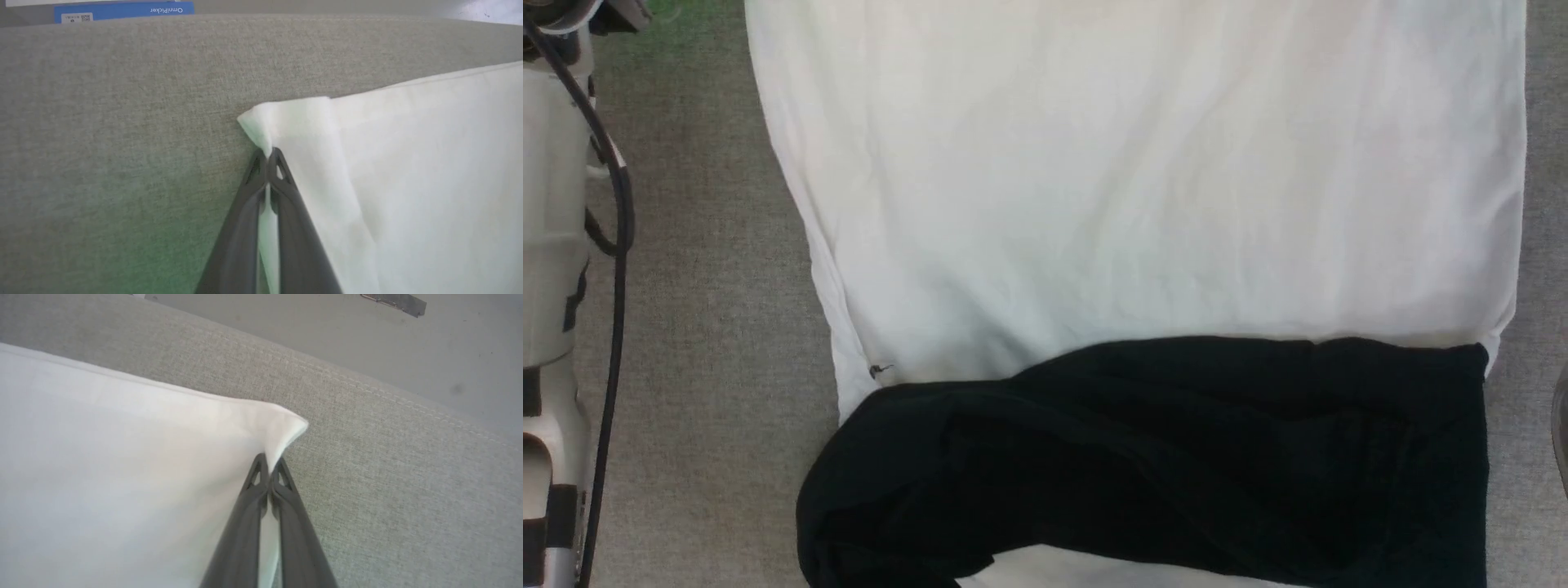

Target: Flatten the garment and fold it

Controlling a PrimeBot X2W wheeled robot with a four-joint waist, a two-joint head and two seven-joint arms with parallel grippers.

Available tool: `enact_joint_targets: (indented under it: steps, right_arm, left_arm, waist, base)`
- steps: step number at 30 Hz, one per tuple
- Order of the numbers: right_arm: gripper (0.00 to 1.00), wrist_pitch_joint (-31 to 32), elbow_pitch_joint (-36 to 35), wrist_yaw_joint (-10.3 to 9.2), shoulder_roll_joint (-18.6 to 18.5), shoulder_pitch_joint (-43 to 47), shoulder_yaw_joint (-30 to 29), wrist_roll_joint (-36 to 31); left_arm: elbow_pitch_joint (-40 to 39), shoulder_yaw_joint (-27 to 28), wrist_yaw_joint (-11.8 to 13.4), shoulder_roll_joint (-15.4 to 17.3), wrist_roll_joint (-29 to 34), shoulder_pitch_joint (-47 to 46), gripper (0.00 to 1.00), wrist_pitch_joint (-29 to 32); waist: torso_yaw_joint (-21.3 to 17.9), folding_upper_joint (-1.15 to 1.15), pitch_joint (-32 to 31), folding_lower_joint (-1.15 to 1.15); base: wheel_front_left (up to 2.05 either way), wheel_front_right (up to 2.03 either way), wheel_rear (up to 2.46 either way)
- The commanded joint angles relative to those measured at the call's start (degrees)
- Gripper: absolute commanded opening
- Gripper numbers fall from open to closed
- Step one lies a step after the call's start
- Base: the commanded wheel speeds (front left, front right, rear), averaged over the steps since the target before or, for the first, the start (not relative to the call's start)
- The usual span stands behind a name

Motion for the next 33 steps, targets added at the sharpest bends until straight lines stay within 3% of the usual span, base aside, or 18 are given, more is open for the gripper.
enact_joint_targets:
  steps: [1,14,21,26,33]
  right_arm:
    - [0.0,-0.9,-0.23,-0.08,0.08,0.5,-0.28,-0.18]
    - [0.0,-15.56,2.4,-0.08,-0.03,-4.71,-2.14,-4.12]
    - [0.0,-21.56,6.94,-0.08,0.87,-5.87,-2.72,-5.85]
    - [0.0,-24.6,9.47,-0.08,1.15,-2.09,-2.34,-2.26]
    - [0.0,-29.83,8.34,-0.08,-0.81,11.19,-0.18,7.14]
  left_arm:
    - [0.72,0.3,-0.65,-0.45,-0.03,0.74,0.0,-1.77]
    - [8.96,2.83,-4.56,1.52,6.76,-8.63,0.0,-22.13]
    - [13.38,1.89,-5.91,0.2,6.44,-9.23,0.0,-26.16]
    - [15.46,0.91,-6.98,-1.6,3.73,-5.01,0.0,-29.34]
    - [13.55,-1.54,-7.48,-2.38,-1.46,6.12,0.0,-35.91]
  waist:
    - [0.06,0.0,-0.66,0.0]
    - [-0.49,0.0,-4.25,0.0]
    - [-0.29,0.0,-5.66,0.0]
    - [0.13,0.0,-10.2,0.0]
    - [0.91,0.0,-23.24,0.0]
  base:
    - [0.0,0.0,0.0]
    - [0.0,0.0,0.0]
    - [0.0,0.0,0.0]
    - [0.0,0.0,0.0]
    - [0.0,0.0,0.0]
